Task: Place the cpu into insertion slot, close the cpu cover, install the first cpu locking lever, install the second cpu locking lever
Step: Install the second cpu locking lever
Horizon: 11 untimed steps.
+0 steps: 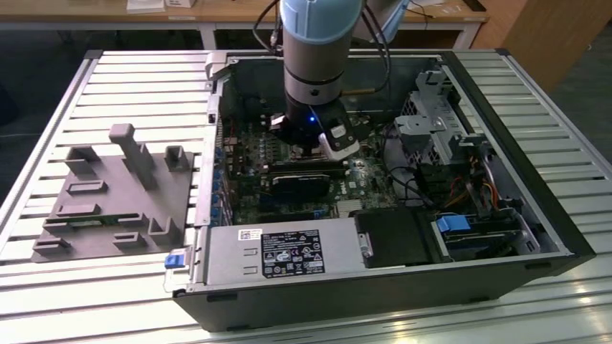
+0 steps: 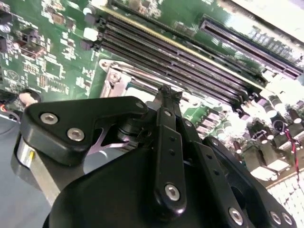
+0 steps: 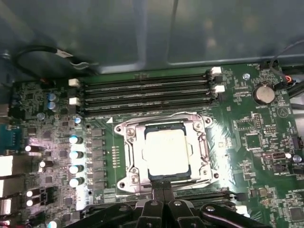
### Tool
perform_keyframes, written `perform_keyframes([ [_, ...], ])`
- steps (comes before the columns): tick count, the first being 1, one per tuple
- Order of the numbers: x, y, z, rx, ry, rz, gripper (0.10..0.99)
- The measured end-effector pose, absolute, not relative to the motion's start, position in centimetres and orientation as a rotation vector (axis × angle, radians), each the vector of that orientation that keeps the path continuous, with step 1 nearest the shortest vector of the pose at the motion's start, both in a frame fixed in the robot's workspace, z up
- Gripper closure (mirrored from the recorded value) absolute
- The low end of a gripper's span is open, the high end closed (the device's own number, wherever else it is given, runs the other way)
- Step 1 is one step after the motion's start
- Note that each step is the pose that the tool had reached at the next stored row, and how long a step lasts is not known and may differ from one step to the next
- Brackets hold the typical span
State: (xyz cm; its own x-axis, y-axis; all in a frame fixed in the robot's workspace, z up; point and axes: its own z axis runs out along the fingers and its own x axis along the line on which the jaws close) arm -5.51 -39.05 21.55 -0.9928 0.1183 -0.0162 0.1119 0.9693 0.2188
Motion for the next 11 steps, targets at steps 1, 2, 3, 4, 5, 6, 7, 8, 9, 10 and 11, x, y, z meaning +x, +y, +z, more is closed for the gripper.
perform_keyframes([
  [1, -5.3, -39.0, 21.6, 0.181, 3.089, 0.334, 0.98],
  [2, -5.2, -38.9, 21.6, 0.181, 3.089, 0.328, 0.98],
  [3, -5.1, -38.8, 21.6, 0.181, 3.09, 0.321, 0.98],
  [4, -5.0, -38.6, 21.6, 0.181, 3.09, 0.315, 0.98],
  [5, -5.0, -38.4, 21.6, 0.18, 3.091, 0.309, 0.98],
  [6, -5.0, -38.2, 21.6, 0.18, 3.091, 0.304, 0.98],
  [7, -5.0, -38.0, 21.6, 0.18, 3.091, 0.3, 0.98],
  [8, -5.0, -37.7, 21.6, 0.18, 3.091, 0.296, 0.98],
  [9, -5.0, -37.5, 21.6, 0.18, 3.092, 0.292, 0.98],
  [10, -5.0, -37.2, 21.6, 0.18, 3.092, 0.29, 0.98],
  [11, -4.9, -37.0, 21.6, 0.18, 3.092, 0.288, 0.98],
])
